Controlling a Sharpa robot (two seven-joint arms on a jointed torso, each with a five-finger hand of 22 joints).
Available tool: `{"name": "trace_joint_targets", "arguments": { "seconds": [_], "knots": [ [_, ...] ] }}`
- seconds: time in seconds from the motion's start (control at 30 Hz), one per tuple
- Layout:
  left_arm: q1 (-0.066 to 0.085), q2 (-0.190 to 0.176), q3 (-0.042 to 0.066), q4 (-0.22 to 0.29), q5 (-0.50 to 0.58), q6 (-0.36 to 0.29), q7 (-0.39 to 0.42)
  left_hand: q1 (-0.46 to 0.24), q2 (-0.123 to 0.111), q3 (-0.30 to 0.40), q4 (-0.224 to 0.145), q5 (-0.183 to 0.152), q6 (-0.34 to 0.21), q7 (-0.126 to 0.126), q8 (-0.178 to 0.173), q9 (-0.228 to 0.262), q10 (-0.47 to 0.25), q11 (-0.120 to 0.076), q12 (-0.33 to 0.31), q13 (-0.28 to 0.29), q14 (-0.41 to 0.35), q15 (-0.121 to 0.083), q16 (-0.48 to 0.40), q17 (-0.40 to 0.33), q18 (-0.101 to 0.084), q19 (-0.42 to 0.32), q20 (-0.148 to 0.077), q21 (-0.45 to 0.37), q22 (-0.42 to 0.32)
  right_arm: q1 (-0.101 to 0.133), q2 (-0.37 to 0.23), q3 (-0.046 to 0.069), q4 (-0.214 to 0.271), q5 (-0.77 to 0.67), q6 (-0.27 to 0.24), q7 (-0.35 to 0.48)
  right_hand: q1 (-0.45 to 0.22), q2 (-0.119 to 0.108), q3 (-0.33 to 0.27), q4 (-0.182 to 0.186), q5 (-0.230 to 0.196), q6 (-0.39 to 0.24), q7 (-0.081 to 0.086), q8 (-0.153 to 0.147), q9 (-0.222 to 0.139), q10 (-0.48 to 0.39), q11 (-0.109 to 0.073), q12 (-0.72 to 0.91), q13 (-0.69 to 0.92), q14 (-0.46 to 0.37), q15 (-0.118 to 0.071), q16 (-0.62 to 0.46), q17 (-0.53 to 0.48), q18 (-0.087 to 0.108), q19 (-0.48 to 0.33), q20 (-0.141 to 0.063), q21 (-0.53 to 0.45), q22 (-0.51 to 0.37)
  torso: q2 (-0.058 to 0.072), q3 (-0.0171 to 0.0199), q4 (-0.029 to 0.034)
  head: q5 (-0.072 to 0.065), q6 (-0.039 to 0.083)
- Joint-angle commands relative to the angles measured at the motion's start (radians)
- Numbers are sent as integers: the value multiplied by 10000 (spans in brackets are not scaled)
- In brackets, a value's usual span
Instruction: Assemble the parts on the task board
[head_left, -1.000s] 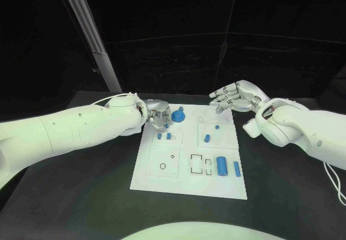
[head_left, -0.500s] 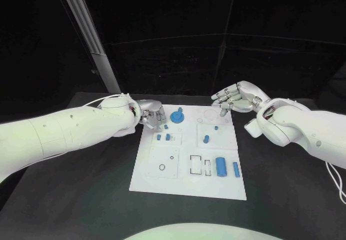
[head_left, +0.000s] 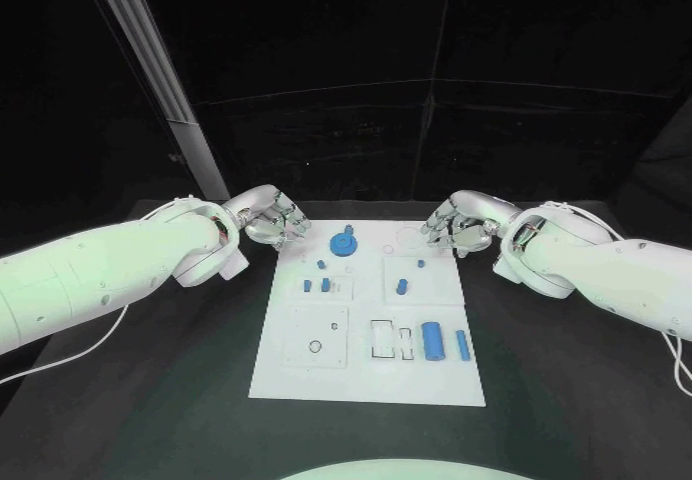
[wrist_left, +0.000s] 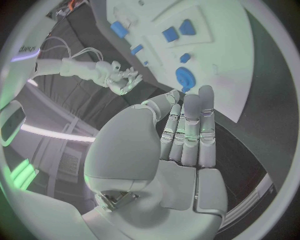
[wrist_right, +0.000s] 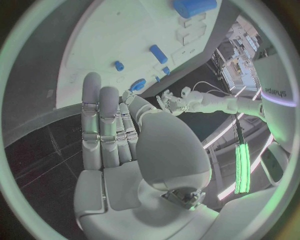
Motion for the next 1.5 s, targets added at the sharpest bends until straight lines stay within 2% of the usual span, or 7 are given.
{"name": "trace_joint_targets", "arguments": {
  "seconds": [0.03,0.2,0.4,0.63,0.87,1.33,1.5],
  "knots": [
    [14,-122,-2,197,4344,-497,1838,37,122,60,-30,-19,166,-12,102,23,-19,-8,98,8,-156,-3,-189,-181,134,-143,0,-101,-40,-42,47,1,119,-2877,408,-880,-142,-162,272,21,-126,-45,-23,-103,-16,-38,24,-106,-2,383,2,1055,1014,-96,112,46,686,653,11,-1,-2,-66,49],
    [2,-320,-10,543,6315,-481,2436,69,156,43,-85,-21,213,-25,155,28,52,-30,217,23,-181,-17,-271,-281,140,-198,-12,-132,-51,-164,173,1,191,-3699,449,-1095,-317,-357,613,43,-273,-126,-8,-190,-15,-148,57,-211,-4,331,44,1903,1791,-221,90,98,1724,1765,7,-14,-7,-127,63],
    [-10,-435,-13,817,7296,-407,2791,60,178,15,-105,-24,217,-38,176,25,120,-49,311,37,-175,-29,-300,-335,140,-213,-18,-141,-53,-299,345,0,160,-4075,615,-1190,-443,-505,1017,61,-336,-154,-6,-182,-4,-179,81,-247,2,257,72,2723,2511,-292,-49,158,2710,2790,17,-16,7,-154,74],
    [-15,-498,-15,931,7555,-364,2874,52,175,-1,-112,-27,217,-37,182,24,138,-54,341,40,-176,-31,-310,-353,140,-220,-21,-144,-54,-384,470,-1,164,-4167,926,-1153,-487,-582,1317,47,-329,-133,-1,-174,2,-146,96,-239,7,319,88,3602,3356,-410,-40,209,3784,4059,24,-10,-5,-116,39],
    [-16,-517,-15,942,7597,-379,2882,52,171,-7,-118,-27,212,-33,182,23,142,-54,352,41,-178,-34,-314,-360,140,-223,-23,-146,-55,-409,529,-1,201,-4223,1100,-1140,-499,-605,1453,36,-329,-99,-11,-164,7,-124,93,-233,8,297,87,3815,3519,-421,-105,230,4066,4341,38,-14,-10,-100,14],
    [-16,-460,-15,900,7607,-422,2787,56,171,-21,-136,-25,197,-18,182,18,151,-53,381,41,-164,-37,-315,-378,141,-222,-27,-145,-53,-439,739,-3,139,-4610,1474,-1379,-397,-361,1990,-31,-610,593,-192,55,88,528,-118,14,101,328,-60,4587,4208,-618,8,153,5464,6105,23,-5,-6,-97,-86],
    [-16,-461,-15,900,7607,-446,2714,34,188,-68,-162,-20,143,-2,181,5,101,-44,436,27,-5,-34,-207,-392,137,-134,-26,-87,-28,-451,758,-3,161,-4881,1357,-1543,-247,-178,2184,-126,-778,909,-276,176,142,815,-206,99,162,340,-133,4739,4330,-707,118,104,5935,6759,25,-13,-3,-63,-114]
  ]
}}
